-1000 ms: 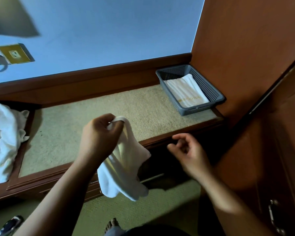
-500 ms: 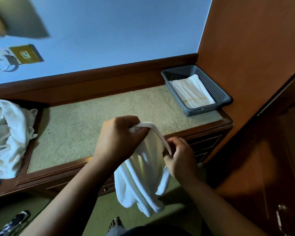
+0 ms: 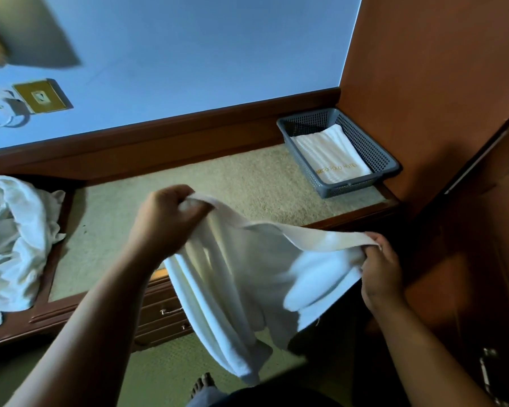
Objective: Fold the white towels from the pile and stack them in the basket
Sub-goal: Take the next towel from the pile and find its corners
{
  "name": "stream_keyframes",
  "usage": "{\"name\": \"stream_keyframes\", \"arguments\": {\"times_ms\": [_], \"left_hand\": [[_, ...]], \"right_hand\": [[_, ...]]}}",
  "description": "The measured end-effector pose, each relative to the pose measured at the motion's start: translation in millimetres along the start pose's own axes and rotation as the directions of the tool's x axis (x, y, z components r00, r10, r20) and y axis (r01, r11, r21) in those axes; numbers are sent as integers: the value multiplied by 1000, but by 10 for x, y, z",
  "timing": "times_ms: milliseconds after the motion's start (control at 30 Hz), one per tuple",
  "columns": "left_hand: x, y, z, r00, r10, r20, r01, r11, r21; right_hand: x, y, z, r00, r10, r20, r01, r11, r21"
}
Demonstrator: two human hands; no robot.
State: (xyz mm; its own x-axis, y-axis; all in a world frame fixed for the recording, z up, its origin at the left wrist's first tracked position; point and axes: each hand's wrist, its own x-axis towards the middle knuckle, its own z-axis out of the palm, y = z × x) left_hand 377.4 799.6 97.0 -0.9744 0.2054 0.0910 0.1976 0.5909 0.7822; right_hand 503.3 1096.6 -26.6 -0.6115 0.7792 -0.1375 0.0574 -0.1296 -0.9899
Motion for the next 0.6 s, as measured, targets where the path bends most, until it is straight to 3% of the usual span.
{"name": "stream_keyframes", "arguments": {"times_ms": [67, 133, 233, 267, 333, 367, 400, 467, 600], "left_hand": [[-82, 48, 88, 960, 91, 263, -93, 996, -6], [-150, 123, 137, 880, 224, 420, -218, 974, -62], [-217, 340, 179, 771, 437, 464, -401, 898, -178], [-238, 425, 185, 741, 486, 463, -447, 872, -199], [-270, 567, 173, 710, 560, 427, -514, 827, -229], [-263, 599, 152, 720, 578, 384, -522, 816, -249], [-247, 606, 123, 746, 575, 337, -508, 818, -271], [-178, 485, 94, 805, 531, 265, -465, 842, -273], [-201, -227, 308, 838, 359, 410, -380, 924, -34]], "right_hand": [[-131, -268, 85, 988, -21, 153, 6, 995, 97], [-278, -498, 162, 912, -16, 410, -4, 999, 48], [-516, -770, 270, 611, 31, 791, 125, 983, -135], [-602, -829, 325, 501, 64, 863, 195, 963, -185], [-747, -879, 449, 374, 92, 923, 305, 928, -216], [-796, -875, 511, 370, 55, 927, 361, 911, -198], [-833, -873, 561, 412, -4, 911, 378, 911, -167], [-869, -900, 605, 549, -128, 826, 278, 960, -36], [-748, -1151, 499, 737, -239, 632, 73, 958, 277]]}}
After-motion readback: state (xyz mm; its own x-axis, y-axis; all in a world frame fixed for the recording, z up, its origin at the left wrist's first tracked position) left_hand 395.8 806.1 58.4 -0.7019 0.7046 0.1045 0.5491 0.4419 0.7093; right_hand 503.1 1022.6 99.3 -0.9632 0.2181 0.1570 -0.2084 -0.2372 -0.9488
